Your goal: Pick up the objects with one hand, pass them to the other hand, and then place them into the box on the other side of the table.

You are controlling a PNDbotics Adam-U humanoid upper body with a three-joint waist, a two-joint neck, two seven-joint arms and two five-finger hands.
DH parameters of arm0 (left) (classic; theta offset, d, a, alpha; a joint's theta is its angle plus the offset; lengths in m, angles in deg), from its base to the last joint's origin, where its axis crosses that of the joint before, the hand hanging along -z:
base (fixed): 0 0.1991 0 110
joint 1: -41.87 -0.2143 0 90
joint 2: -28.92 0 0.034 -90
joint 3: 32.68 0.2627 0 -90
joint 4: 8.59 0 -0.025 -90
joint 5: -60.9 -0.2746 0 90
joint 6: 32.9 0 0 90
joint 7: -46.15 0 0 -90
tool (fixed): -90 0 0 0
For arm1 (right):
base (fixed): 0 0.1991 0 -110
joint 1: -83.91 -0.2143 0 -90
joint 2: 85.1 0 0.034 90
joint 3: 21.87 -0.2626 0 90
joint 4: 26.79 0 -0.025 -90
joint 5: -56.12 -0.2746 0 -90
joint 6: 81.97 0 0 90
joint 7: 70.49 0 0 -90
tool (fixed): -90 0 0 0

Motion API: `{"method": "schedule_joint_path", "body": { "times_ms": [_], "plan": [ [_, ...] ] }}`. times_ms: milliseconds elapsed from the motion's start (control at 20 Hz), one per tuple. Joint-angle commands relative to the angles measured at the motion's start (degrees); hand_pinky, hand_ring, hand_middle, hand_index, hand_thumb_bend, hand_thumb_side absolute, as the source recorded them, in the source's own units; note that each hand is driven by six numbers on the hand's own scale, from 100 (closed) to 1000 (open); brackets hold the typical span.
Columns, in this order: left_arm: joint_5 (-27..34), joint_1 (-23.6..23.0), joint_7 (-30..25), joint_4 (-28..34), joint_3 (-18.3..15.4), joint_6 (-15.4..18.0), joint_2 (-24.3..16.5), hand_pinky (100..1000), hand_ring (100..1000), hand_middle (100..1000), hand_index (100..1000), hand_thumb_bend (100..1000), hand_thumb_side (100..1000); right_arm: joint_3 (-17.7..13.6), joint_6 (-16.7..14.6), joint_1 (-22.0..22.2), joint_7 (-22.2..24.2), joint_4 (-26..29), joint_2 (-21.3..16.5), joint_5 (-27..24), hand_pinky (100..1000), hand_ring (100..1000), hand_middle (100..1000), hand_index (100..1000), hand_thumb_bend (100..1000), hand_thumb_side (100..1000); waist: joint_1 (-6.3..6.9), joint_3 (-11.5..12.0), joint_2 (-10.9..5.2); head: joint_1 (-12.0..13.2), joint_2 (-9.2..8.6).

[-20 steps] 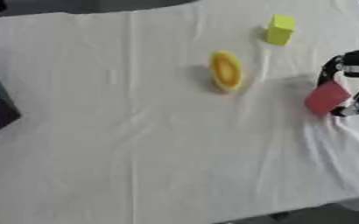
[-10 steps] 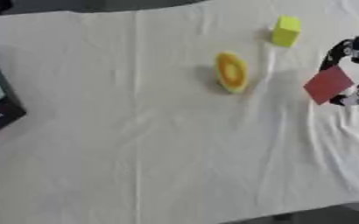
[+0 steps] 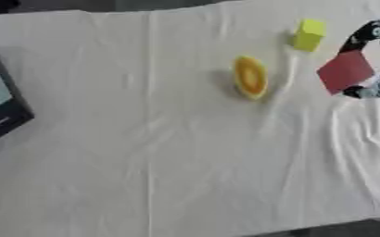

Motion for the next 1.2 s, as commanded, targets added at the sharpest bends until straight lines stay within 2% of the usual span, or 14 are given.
{"method": "schedule_joint_path", "body": {
  "times_ms": [50, 200, 350, 550, 900, 1200],
  "plan": [
    [-1.32, 0.89, -0.39, 1.62, -0.59, 0.11, -2.54, 836, 884, 873, 867, 946, 543, -0.39, 2.61, -1.24, -2.63, 1.94, 0.32, -5.58, 860, 598, 518, 553, 393, 100, -0.60, 0.22, -0.94, -0.15, 0.34],
    [-3.01, 1.45, -1.17, 2.37, -0.27, -0.12, -3.23, 836, 884, 871, 865, 947, 535, 1.06, 5.64, -2.41, -4.28, 3.65, 3.07, -7.88, 854, 590, 517, 554, 389, 100, -0.54, 0.59, -1.12, -0.17, 0.34],
    [-5.25, 1.96, -2.26, 3.36, 0.03, -0.50, -4.01, 836, 882, 866, 862, 954, 522, 2.20, 8.81, -3.52, -6.57, 5.06, 6.15, -8.28, 844, 580, 516, 555, 384, 100, -0.46, 0.85, -1.30, 0.36, 0.34],
    [-8.93, 3.27, -4.44, 4.99, 0.73, -1.39, -5.50, 833, 878, 854, 852, 951, 500, 3.44, 11.52, -5.03, -9.07, 6.62, 9.90, -7.79, 833, 573, 515, 556, 385, 100, -0.37, 1.19, -1.55, 0.53, 0.34],
    [-13.83, 6.75, -10.35, 7.59, 3.29, -4.00, -8.68, 831, 863, 833, 845, 967, 445, 5.20, 13.26, -8.06, -11.25, 8.91, 16.57, -6.45, 819, 563, 514, 557, 387, 100, -0.22, 1.48, -1.96, 0.66, 0.34],
    [-19.19, 10.17, -18.93, 11.19, 6.16, -7.56, -12.08, 829, 851, 814, 836, 984, 395, 7.22, 15.00, -10.85, -11.83, 10.05, 20.53, -4.86, 814, 561, 513, 556, 391, 100, -0.10, 1.80, -2.35, 1.37, 0.34]
  ]
}}
